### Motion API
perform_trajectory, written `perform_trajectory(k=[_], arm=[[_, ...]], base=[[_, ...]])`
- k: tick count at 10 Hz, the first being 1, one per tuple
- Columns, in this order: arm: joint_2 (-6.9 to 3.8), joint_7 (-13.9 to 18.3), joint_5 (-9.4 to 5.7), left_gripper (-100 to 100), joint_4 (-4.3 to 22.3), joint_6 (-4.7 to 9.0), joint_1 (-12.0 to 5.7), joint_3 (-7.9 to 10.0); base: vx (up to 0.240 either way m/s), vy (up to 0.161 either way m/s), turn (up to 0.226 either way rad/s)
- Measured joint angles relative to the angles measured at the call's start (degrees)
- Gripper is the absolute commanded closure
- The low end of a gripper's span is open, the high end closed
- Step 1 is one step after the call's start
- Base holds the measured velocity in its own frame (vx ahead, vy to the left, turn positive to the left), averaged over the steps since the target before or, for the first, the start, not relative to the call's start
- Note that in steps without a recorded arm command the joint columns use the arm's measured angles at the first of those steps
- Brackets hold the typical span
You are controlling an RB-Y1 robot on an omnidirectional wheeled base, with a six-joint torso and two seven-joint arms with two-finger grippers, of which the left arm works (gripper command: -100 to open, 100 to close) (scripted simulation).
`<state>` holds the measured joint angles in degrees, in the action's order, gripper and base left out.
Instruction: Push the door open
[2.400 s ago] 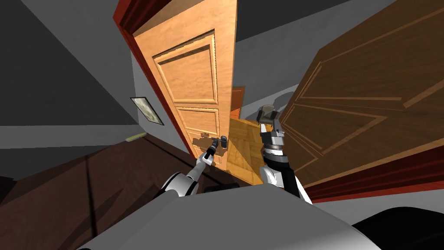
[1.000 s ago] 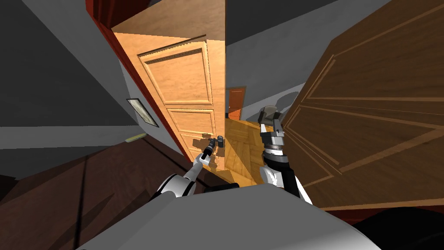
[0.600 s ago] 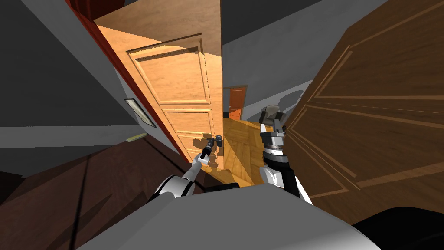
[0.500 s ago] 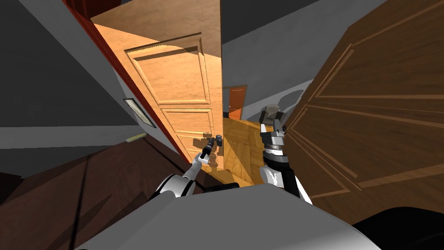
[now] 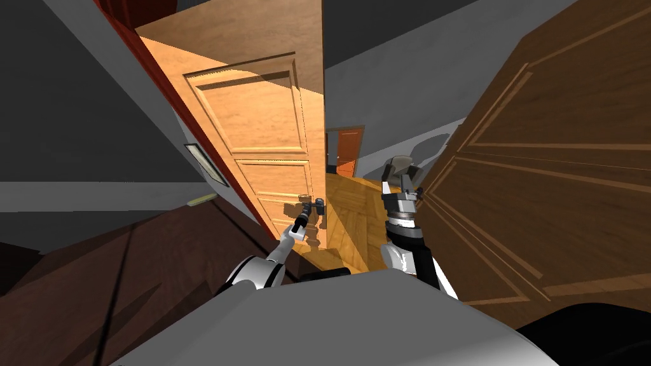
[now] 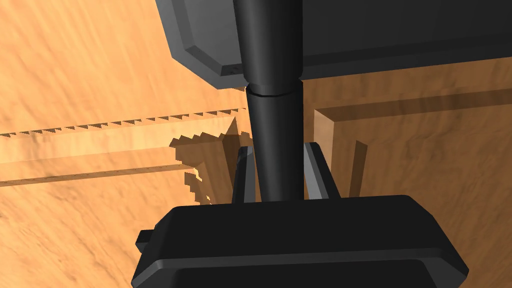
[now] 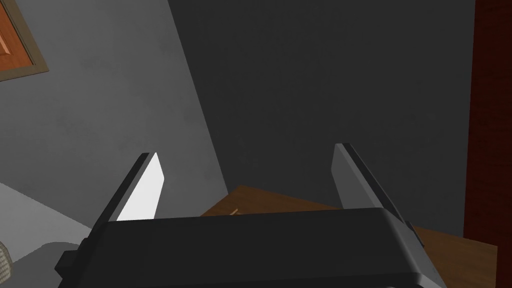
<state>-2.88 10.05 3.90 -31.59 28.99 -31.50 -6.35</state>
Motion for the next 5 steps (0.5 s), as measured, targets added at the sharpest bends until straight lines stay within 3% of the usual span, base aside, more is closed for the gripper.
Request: perform_trajectory(k=[2, 3, 5], arm=[[-0.45, -0.7, -0.68, 100, 2.6, 1.36, -0.97, 1.55], [-0.9, -0.6, -0.67, 100, 0.6, 0.67, 0.01, 1.59], [-0.92, -1.5, -1.18, 100, -0.3, -0.01, 0.67, 3.0]], base=[[0.099, -0.121, 0.045], [0.109, -0.123, 0.058], [0.176, -0.213, 0.126]])
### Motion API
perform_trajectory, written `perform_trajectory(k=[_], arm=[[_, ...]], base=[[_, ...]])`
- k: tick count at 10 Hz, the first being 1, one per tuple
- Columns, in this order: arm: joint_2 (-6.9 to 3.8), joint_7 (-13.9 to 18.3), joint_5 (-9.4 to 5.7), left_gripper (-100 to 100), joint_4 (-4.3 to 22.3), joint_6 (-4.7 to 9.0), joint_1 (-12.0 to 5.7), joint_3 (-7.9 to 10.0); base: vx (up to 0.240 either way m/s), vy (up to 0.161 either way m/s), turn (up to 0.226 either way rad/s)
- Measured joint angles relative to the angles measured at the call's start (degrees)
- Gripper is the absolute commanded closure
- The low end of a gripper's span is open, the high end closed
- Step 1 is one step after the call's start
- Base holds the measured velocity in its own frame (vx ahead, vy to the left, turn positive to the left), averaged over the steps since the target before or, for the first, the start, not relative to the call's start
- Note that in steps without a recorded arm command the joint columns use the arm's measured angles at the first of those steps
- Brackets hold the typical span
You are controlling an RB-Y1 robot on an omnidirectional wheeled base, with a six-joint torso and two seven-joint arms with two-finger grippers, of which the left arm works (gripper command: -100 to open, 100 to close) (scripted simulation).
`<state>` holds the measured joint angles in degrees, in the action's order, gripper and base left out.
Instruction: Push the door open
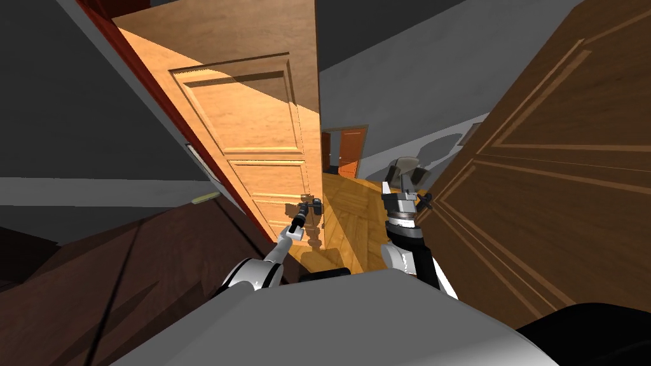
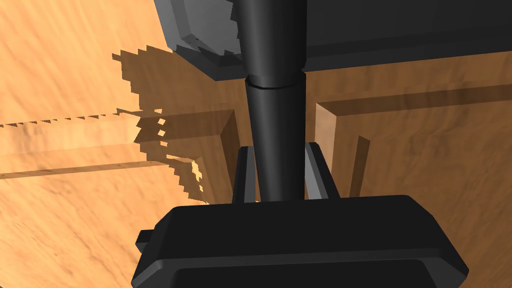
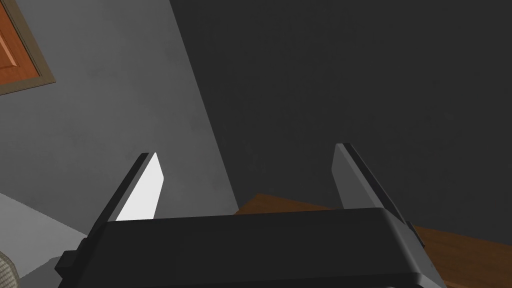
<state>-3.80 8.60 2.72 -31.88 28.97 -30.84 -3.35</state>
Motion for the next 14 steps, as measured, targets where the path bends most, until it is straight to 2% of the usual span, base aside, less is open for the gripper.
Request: perform_trajectory(k=[1, 2, 3, 4, 6, 7, 9, 10, 14], arm=[[-0.31, -0.2, -0.3, 100, -1.0, -0.83, 0.54, 0.67], [-0.66, -0.4, -0.63, 100, 0.4, -0.43, -0.51, 1.39], [-0.81, -0.8, -1.17, 100, 4.3, 1.66, -2.47, 2.61], [-1.01, -1.0, -1.35, 100, 4.5, 1.99, -2.48, 3.05], [-1.22, -1.0, -1.25, 100, 0.9, 0.29, -0.8, 2.97], [-1.02, -1.4, -1.5, 100, 1.5, 0.23, -0.98, 3.6], [-1.14, -2.0, -1.89, 100, -0.1, -0.76, 0.2, 4.68], [-1.61, -2.0, -2.12, 100, 0.8, -0.48, -0.19, 5.15], [-2.35, -2.4, -2.64, 100, -0.5, -0.77, 0.4, 6.51]], base=[[0.11, -0.133, 0.052], [0.119, -0.124, 0.044], [0.122, -0.125, 0.054], [0.052, -0.067, 0.016], [0.035, -0.057, 0.024], [0.108, -0.161, 0.094], [0.122, -0.176, 0.087], [0.105, -0.131, 0.047], [0.103, -0.088, 0.049]])
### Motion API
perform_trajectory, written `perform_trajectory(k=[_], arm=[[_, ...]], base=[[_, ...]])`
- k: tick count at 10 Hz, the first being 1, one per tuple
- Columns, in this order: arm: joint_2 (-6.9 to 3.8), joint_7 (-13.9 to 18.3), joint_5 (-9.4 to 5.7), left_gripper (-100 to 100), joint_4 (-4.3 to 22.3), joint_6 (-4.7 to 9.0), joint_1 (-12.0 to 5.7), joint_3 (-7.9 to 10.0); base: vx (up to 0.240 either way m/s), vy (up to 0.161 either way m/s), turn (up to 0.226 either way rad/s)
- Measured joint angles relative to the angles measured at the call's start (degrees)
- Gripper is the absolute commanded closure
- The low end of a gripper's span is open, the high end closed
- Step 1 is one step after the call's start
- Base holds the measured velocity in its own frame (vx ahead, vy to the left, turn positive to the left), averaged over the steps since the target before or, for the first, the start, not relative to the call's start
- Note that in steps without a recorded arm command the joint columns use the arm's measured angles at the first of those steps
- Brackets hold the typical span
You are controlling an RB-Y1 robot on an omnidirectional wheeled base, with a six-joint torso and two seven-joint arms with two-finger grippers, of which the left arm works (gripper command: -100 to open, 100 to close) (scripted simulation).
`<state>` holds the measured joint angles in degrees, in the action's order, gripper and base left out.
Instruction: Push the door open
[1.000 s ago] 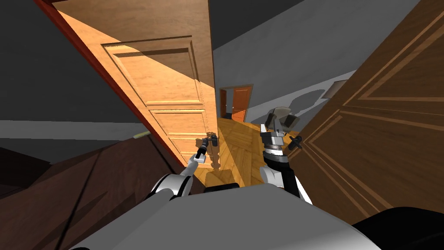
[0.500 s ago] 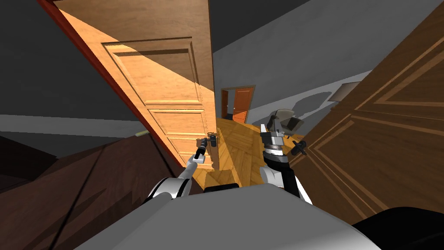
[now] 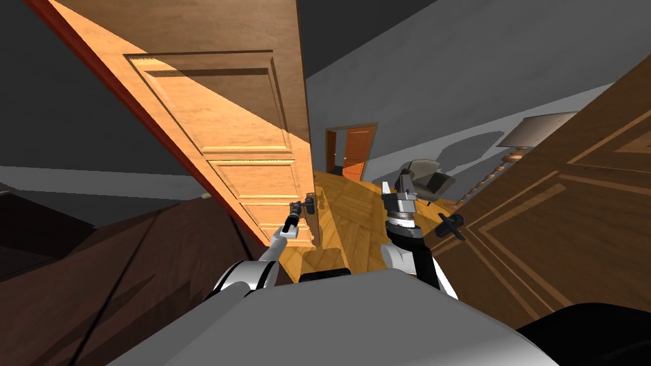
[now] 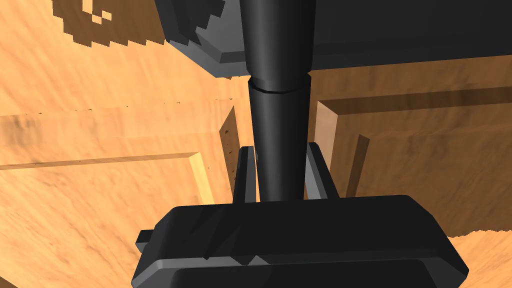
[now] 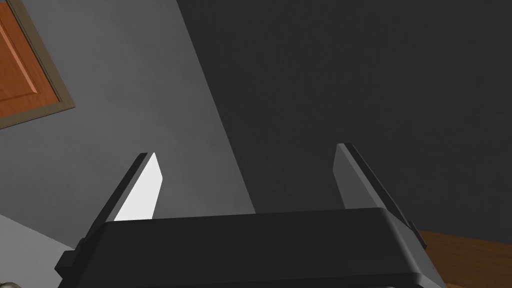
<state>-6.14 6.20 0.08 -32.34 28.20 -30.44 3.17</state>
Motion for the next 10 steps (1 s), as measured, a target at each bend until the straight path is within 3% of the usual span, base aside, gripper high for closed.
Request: perform_trajectory(k=[10], arm=[[-2.41, -2.1, -2.03, 100, 1.3, 0.63, 0.18, 4.94]], base=[[0.149, -0.125, 0.058]])
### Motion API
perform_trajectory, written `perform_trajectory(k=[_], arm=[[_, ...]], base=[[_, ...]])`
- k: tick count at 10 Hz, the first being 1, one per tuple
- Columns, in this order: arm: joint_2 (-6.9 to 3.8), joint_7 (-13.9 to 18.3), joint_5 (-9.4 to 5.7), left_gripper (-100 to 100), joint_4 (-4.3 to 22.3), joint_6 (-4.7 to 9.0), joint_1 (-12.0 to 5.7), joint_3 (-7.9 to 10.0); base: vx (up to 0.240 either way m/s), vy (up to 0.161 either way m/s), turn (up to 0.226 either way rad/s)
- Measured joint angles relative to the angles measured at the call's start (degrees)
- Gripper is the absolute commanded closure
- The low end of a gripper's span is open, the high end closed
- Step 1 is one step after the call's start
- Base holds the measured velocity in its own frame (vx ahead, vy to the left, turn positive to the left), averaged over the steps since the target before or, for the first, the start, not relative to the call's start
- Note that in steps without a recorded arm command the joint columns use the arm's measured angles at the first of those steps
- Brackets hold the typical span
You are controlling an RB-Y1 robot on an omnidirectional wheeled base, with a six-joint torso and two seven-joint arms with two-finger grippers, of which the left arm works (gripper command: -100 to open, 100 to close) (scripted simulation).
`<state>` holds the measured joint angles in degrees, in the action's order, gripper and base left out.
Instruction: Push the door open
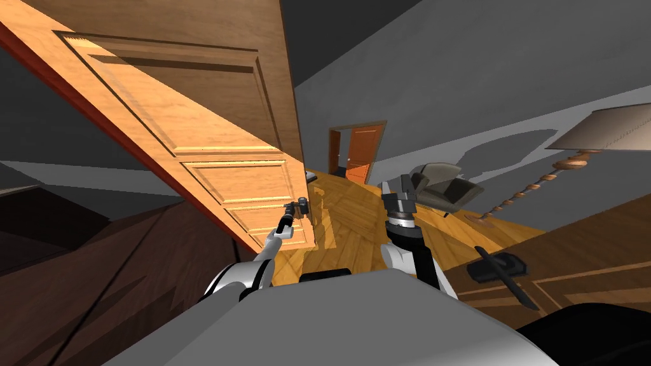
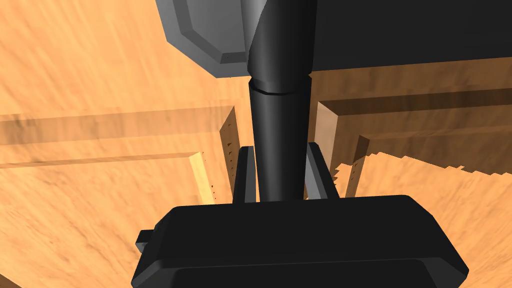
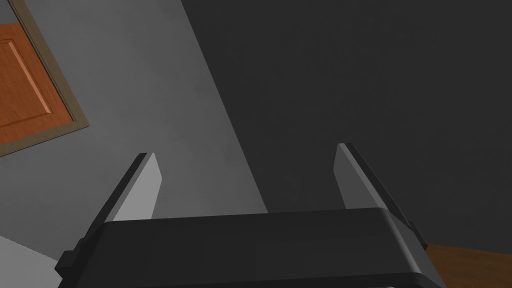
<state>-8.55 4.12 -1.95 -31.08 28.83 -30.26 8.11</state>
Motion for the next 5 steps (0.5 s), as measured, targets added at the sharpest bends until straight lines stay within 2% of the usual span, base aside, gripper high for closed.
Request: perform_trajectory(k=[1, 3, 5], arm=[[-0.21, -0.3, -0.18, 100, -0.2, -0.2, 0.16, 0.48], [-0.6, -0.4, -0.37, 100, -0.7, -0.36, 0.59, 0.99], [-1.05, -0.7, -0.72, 100, 1.1, 0.29, 0.26, 1.81]], base=[[0.131, -0.104, 0.055], [0.083, -0.038, 0.057], [0.137, -0.075, 0.051]])
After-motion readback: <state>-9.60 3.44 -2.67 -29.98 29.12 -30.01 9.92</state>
